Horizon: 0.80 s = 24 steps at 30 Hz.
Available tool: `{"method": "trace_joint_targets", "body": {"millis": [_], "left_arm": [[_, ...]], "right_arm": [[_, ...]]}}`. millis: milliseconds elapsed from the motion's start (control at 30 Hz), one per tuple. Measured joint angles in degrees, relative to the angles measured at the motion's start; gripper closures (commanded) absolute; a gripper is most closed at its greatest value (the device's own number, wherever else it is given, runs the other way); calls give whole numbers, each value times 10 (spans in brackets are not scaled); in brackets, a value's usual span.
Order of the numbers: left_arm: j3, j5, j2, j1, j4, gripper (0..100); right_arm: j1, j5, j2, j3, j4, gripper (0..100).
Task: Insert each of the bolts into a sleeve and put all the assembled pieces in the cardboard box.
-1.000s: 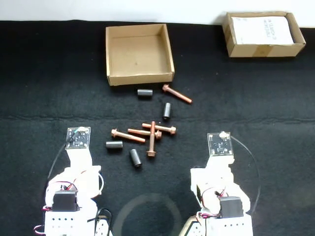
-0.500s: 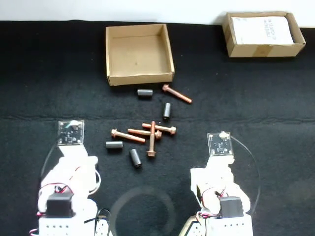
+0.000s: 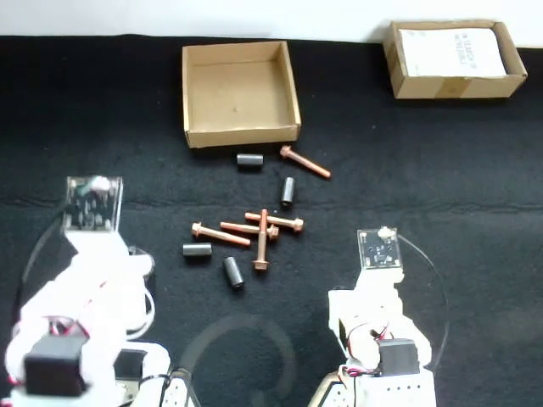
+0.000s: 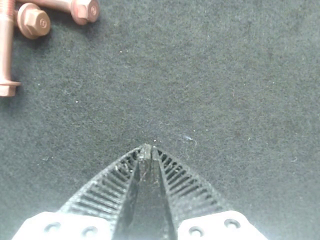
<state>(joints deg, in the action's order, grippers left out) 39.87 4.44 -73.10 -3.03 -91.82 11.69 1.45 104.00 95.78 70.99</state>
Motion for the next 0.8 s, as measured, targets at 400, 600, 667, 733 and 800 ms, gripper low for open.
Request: {"method": "trace_joint_targets", "body": {"millis": [400, 600, 667, 733, 800], "left_arm": [[-90, -1, 273, -1, -85, 990], [-82, -1, 277, -1, -85, 990], [-89, -1, 277, -1, -85, 991], [-109, -1, 277, -1, -85, 991], [-131, -1, 277, -2, -85, 991]], "right_arm": [[0, 0, 0, 0, 0, 988], [0, 0, 0, 0, 0, 988], [0, 0, 0, 0, 0, 988], [0, 0, 0, 0, 0, 988], [0, 0, 0, 0, 0, 988]]}}
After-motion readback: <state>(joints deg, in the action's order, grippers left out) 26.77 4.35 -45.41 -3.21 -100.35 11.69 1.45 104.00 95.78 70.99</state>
